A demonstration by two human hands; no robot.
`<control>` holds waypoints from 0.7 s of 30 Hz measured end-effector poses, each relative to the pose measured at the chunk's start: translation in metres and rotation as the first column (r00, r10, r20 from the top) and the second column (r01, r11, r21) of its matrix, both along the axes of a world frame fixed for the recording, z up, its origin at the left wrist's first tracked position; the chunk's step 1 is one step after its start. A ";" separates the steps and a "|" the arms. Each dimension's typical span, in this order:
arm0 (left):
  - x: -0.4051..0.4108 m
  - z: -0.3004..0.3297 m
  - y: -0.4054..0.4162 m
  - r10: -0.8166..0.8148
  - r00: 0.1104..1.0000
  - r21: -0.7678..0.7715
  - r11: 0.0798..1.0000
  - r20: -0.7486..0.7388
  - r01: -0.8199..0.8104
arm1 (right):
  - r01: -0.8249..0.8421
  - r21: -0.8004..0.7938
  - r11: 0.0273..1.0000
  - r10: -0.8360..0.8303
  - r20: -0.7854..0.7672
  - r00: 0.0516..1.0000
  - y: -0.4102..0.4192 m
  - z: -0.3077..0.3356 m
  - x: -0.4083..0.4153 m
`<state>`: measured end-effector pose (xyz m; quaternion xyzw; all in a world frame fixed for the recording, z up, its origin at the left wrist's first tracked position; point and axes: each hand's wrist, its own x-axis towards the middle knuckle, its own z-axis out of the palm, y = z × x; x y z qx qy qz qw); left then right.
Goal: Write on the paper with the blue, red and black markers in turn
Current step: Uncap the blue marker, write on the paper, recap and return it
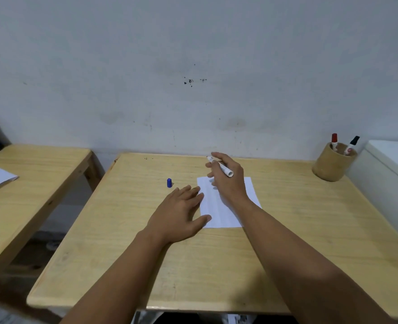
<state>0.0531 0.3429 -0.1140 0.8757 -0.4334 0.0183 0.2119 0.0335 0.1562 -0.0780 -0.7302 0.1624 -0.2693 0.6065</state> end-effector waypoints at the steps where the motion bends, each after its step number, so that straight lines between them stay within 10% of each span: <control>1: -0.001 0.001 0.000 0.001 1.000 -0.003 1.000 0.005 -0.001 | 0.000 0.054 0.999 0.001 -0.021 1.000 0.003 0.001 0.004; 21: -0.012 0.004 0.003 0.152 0.987 0.129 0.979 0.056 -0.158 | 0.032 0.060 0.998 -0.021 -0.185 0.983 0.007 -0.022 0.015</control>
